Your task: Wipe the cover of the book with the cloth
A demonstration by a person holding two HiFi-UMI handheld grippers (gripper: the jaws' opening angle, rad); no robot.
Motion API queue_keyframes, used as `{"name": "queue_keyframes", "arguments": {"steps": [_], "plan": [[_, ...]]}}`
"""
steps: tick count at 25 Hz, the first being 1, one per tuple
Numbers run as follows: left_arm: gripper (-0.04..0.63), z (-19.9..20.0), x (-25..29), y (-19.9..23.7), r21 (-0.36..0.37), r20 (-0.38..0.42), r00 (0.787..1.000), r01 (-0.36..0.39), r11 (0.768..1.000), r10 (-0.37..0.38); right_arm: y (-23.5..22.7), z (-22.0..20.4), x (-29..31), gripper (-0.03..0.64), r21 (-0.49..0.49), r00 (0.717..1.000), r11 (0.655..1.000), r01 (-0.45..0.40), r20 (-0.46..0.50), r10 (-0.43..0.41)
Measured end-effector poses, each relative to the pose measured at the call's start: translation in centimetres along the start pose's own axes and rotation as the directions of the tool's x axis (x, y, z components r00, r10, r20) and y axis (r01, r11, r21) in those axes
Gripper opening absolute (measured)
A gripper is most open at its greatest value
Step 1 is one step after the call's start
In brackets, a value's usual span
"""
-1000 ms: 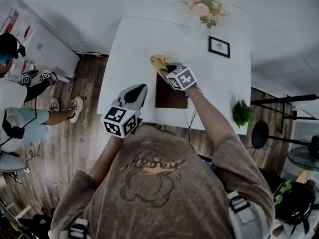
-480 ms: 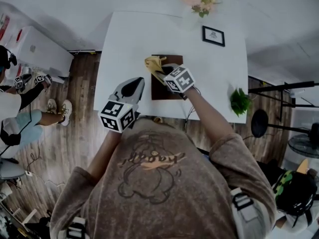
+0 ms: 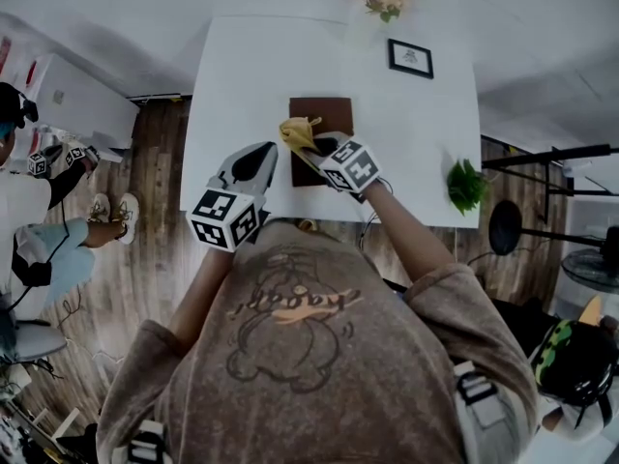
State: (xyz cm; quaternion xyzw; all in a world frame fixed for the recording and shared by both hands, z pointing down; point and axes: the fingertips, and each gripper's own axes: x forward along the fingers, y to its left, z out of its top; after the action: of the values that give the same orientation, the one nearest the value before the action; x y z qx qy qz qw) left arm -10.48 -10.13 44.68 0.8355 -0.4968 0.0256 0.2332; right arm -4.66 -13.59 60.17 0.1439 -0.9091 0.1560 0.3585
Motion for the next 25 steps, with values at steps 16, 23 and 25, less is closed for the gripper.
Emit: {"name": "queue_keyframes", "arguments": {"steps": [16,23,25], "plan": [[0.003,-0.3,2.7,-1.3,-0.005,-0.005,0.999,0.047,0.999,-0.047,4.8,-3.4,-3.0,0.064,0.042,0.969,0.971,-0.235,-0.062,0.238],[0.003,-0.1,3.2,-1.8,-0.012,-0.002,0.999,0.047,0.999,-0.047,1.0,0.1,-4.4,0.064,0.016,0.983,0.983,-0.181,-0.040,0.182],[0.003,0.0,3.3,-1.6,-0.015,0.001,0.999,0.041,0.999,-0.041,-0.3,1.3,-4.5,0.064,0.005,0.986,0.986,-0.165,-0.029,0.165]]}}
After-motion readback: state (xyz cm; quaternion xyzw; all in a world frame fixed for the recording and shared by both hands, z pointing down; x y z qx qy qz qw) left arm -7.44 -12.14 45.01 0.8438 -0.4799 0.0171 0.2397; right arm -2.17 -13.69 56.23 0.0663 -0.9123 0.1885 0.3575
